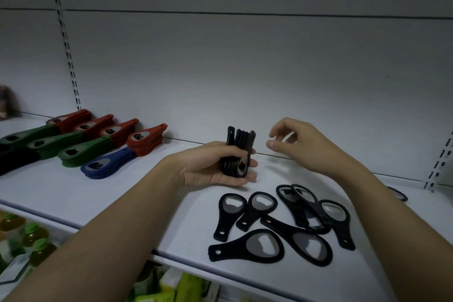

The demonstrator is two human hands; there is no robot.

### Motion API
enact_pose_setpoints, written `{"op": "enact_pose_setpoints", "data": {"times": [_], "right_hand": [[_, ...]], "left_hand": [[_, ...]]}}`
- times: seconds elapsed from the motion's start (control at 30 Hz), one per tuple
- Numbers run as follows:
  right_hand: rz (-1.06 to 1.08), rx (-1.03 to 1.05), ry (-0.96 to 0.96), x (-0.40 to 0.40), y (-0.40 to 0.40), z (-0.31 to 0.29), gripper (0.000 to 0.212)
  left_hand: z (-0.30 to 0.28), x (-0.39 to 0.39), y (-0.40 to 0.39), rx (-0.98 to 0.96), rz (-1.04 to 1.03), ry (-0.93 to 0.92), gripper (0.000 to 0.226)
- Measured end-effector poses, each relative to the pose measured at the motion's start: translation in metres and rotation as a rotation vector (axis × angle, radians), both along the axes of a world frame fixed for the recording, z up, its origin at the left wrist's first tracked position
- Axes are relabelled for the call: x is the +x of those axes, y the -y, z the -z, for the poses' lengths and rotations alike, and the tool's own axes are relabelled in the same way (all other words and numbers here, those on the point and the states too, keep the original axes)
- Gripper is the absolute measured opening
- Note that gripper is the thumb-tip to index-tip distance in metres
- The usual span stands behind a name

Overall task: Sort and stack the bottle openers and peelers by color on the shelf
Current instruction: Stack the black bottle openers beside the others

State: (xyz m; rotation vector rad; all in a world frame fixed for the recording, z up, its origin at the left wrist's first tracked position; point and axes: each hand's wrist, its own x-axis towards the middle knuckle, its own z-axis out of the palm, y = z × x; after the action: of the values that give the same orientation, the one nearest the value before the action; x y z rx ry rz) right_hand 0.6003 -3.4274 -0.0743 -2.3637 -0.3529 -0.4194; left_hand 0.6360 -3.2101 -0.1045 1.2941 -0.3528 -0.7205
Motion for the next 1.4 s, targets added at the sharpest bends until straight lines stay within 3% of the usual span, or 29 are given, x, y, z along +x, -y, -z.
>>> {"op": "enact_pose_setpoints", "data": {"times": [0.13,0.23,0.53,0.63,0.83,0.97,1.1,1.23,1.4], "right_hand": [[0.009,-0.315,-0.337,-0.009,0.024,-0.011,0.008],[0.034,-0.396,-0.493,-0.016,0.030,-0.015,0.017],[0.139,-0.532,-0.670,-0.026,0.034,-0.023,0.040],[0.133,-0.538,-0.694,-0.027,0.033,-0.021,0.039],[0.035,-0.403,-0.617,-0.025,0.036,-0.018,0.021],[-0.072,-0.015,-0.400,-0.024,0.032,-0.021,0.006],[-0.120,0.227,-0.179,-0.020,0.009,-0.018,0.006],[-0.188,0.276,-0.113,-0.017,-0.020,-0.004,0.012],[-0.030,0.153,-0.056,-0.012,-0.027,0.004,0.029]], "left_hand": [[-0.004,-0.002,0.003,-0.075,-0.088,-0.040,0.045],[-0.004,-0.001,0.004,-0.105,-0.145,-0.025,0.035],[-0.004,-0.002,0.003,-0.069,-0.187,-0.001,0.033],[-0.003,-0.001,0.003,-0.070,-0.195,0.001,0.033],[-0.003,-0.001,0.004,-0.066,-0.188,0.000,0.042],[-0.004,-0.004,0.003,-0.058,-0.150,0.002,0.057],[-0.007,-0.009,0.002,-0.028,-0.023,0.015,0.053],[-0.007,-0.012,0.000,0.003,0.129,0.114,0.034],[-0.005,-0.006,0.003,-0.058,-0.091,0.134,0.022]]}}
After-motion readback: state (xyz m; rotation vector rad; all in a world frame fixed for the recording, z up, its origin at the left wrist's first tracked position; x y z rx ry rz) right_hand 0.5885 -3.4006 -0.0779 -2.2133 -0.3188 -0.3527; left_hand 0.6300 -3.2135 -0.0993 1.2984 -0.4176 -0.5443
